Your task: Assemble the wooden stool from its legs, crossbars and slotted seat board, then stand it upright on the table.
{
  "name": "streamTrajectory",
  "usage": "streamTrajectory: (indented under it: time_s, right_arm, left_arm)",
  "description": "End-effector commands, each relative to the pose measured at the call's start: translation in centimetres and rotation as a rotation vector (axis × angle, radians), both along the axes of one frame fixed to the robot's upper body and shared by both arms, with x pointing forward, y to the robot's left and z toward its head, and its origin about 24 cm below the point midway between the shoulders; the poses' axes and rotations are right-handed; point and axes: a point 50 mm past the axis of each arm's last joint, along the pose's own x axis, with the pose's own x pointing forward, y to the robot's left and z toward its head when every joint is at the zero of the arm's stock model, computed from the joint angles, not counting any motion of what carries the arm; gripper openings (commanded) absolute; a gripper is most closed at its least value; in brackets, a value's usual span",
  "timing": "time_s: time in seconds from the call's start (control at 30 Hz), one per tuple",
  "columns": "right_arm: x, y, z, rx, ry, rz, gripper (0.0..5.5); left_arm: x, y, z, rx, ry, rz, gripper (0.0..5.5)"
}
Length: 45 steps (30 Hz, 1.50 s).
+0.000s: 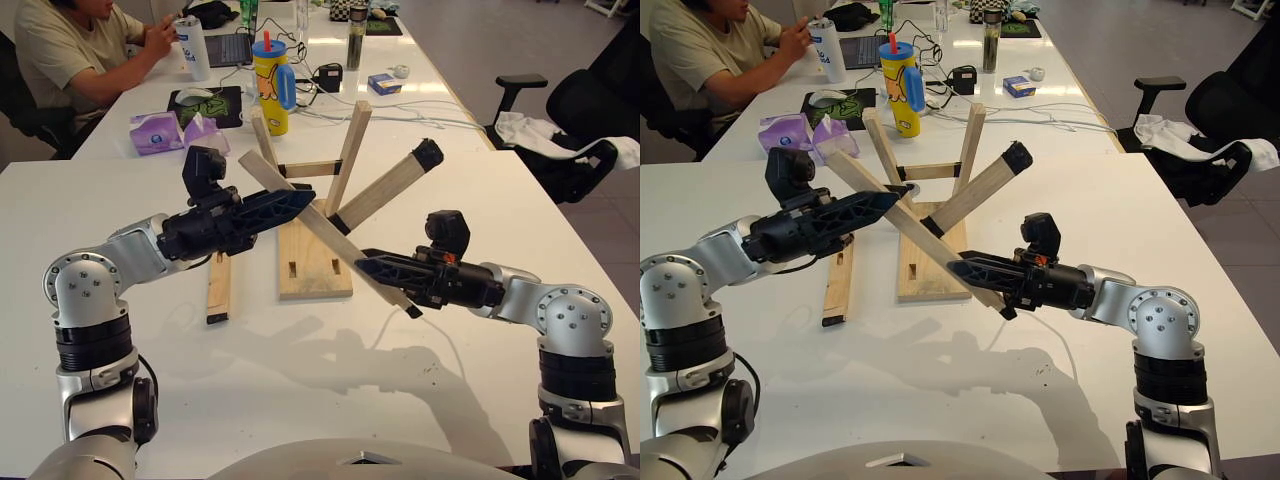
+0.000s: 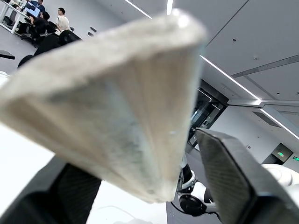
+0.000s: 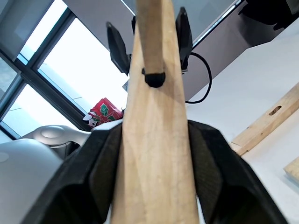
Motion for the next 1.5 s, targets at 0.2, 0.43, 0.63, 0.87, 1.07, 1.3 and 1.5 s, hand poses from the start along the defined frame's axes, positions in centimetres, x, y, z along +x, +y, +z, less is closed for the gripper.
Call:
streamTrajectory:
  time_s: [0.2,0.43,0.63,0.87,1.07,1.3,1.5]
  right_arm:
    - [0.1,-0.4,0.8,-0.021,-0.054,0.040,2.05]
    - [0.8,-0.6,-0.1,-0.088,-0.064,-0.010,2.62]
    - [1.4,-0.7,-3.7,-0.366,-0.204,-0.113,3.58]
    - [2.7,2.8,-9.2,-0.775,-0.717,-0.163,3.60]
    - [4.0,3.4,-11.0,-0.841,-0.836,-0.178,3.60]
    - [4.7,1.6,-12.2,-0.964,-0.828,-0.150,3.60]
    - [4.4,0.5,-12.5,-0.975,-0.791,-0.076,3.60]
  left_arm:
    - [0.0,1.1,-0.3,0.037,0.009,0.007,2.09]
    - [-0.1,3.5,-0.4,0.081,0.002,0.095,2.08]
    - [0.1,9.2,0.7,0.209,-0.066,0.336,2.08]
    - [1.9,11.2,2.3,0.419,-0.271,0.459,2.08]
    - [2.7,10.0,1.1,0.485,-0.356,0.426,2.08]
    - [2.6,8.4,-0.3,0.549,-0.414,0.336,2.08]
    - [2.1,6.7,-1.2,0.595,-0.452,0.247,2.08]
